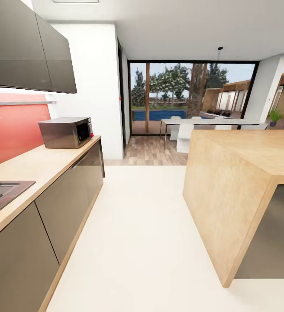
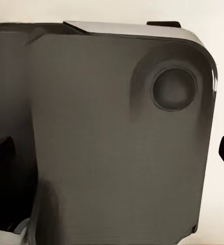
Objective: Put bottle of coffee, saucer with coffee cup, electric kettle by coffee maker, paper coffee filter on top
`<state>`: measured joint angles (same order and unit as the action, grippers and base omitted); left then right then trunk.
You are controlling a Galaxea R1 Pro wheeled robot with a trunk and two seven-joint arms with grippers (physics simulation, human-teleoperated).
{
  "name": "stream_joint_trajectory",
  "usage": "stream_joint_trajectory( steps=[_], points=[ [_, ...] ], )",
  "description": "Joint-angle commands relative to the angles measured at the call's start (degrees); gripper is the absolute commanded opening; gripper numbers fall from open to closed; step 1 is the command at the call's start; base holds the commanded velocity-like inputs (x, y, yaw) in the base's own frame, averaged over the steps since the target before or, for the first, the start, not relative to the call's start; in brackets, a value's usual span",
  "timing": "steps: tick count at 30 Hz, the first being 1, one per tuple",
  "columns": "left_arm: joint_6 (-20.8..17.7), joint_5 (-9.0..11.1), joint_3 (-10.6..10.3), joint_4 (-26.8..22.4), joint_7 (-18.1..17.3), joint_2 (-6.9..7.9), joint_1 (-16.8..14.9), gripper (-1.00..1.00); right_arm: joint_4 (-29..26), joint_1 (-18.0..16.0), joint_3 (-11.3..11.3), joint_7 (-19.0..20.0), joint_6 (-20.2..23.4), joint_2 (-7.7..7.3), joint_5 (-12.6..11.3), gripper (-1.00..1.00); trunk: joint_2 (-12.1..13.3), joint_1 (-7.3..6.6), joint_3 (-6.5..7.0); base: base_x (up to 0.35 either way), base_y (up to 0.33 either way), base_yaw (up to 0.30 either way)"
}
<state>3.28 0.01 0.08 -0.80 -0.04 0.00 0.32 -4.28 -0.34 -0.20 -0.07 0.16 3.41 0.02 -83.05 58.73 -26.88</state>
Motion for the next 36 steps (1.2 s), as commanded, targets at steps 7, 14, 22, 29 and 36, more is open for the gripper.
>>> stream_joint_trajectory(
  steps=[7, 14, 22, 29, 36],
  points=[
    [1.7, 0.0, 0.0, -0.1, 0.0, -0.07, 0.0, 1.00, -1.7, 0.0, -0.1, 0.1, 0.0, -0.17, 0.0, 1.00, 0.0, 0.00, -0.05, 0.000, 0.000, -0.001],
    [1.7, -0.1, 0.0, -0.1, 0.0, -0.09, 0.0, 1.00, -2.9, 0.0, -0.1, 0.2, 0.0, -0.27, 0.0, 1.00, 0.0, 0.00, -0.05, 0.000, 0.000, -0.238],
    [2.9, 0.1, 0.0, -0.8, 0.0, -0.24, -0.2, 1.00, -6.0, 0.0, -0.2, 0.2, 0.0, -1.08, 0.0, 1.00, 0.0, 0.00, -0.05, 0.000, 0.000, -0.288],
    [8.0, 0.4, 0.0, -3.8, -0.2, -0.14, -0.3, 1.00, -14.2, 0.0, -0.1, 0.2, 0.0, -2.17, 0.1, 1.00, 0.0, 0.00, -0.05, 0.000, 0.000, -0.288],
    [9.8, 0.4, 0.0, -5.0, -0.3, 0.15, -0.5, 1.00, -25.7, 0.0, -0.2, 0.2, 0.0, -2.26, 0.0, 1.00, 0.0, 0.00, -0.05, 0.000, 0.000, -0.288]
  ],
)
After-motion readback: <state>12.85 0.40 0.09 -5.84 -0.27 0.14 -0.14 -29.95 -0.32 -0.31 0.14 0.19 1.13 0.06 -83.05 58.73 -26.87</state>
